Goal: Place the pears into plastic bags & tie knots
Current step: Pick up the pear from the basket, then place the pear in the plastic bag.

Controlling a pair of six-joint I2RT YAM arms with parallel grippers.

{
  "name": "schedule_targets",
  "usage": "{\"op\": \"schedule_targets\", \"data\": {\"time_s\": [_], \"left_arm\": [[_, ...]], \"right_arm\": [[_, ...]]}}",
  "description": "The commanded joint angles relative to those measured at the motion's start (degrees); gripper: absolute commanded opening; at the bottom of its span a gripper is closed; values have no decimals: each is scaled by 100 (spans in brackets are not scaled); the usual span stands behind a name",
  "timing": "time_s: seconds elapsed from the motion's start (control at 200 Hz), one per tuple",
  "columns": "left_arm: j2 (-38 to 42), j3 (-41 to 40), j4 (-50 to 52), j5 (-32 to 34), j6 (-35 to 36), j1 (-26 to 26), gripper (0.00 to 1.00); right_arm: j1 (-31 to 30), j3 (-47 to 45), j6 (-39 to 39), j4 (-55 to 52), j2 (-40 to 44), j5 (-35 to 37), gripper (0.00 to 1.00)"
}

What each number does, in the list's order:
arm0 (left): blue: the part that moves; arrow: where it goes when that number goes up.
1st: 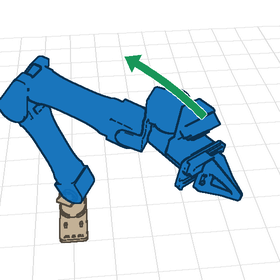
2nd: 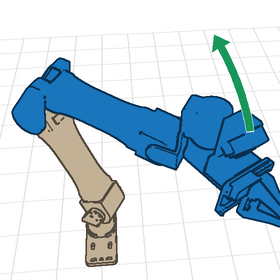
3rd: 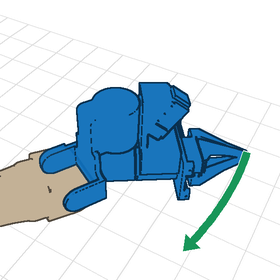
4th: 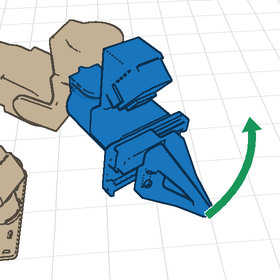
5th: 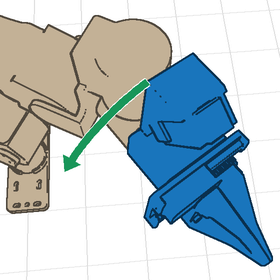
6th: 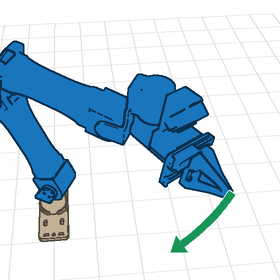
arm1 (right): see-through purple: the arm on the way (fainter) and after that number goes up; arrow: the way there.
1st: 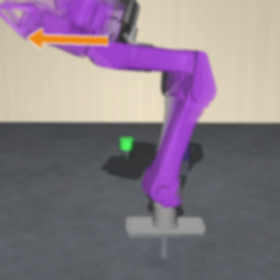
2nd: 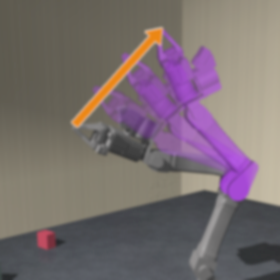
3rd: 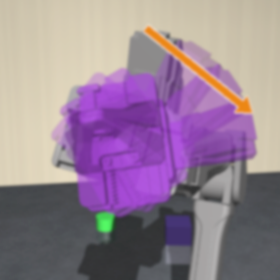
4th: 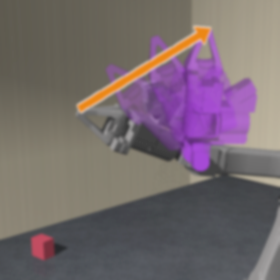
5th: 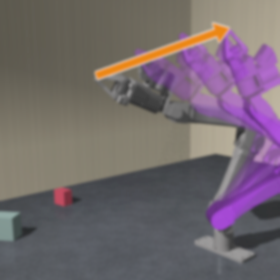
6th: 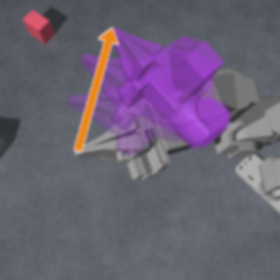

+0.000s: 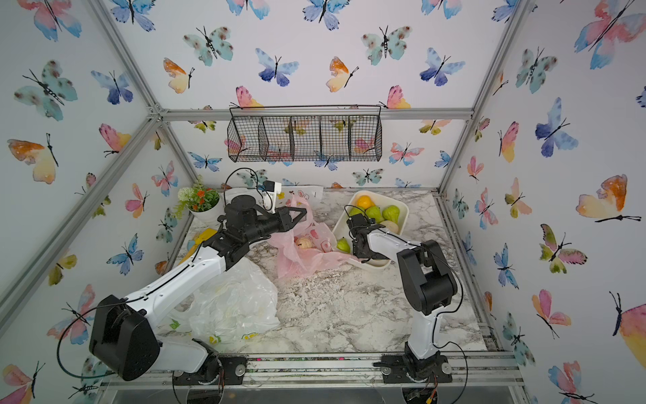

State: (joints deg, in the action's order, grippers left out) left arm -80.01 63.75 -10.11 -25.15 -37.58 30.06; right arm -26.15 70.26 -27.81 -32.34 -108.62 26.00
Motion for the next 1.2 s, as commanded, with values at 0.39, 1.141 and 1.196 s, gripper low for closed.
{"op": "schedule_targets", "data": {"time_s": [0.39, 1.141, 1.196], "left_arm": [[111, 156, 112, 80, 198, -6, 0], [127, 426, 538, -369, 396, -476, 0], [111, 454, 524, -318, 398, -471, 0]], "right_arm": [[300, -378, 435, 1231, 1522, -959, 62], [-146, 898, -31, 906, 2267, -3091, 58], [-392, 778, -466, 1246, 2229, -3664, 57]]}}
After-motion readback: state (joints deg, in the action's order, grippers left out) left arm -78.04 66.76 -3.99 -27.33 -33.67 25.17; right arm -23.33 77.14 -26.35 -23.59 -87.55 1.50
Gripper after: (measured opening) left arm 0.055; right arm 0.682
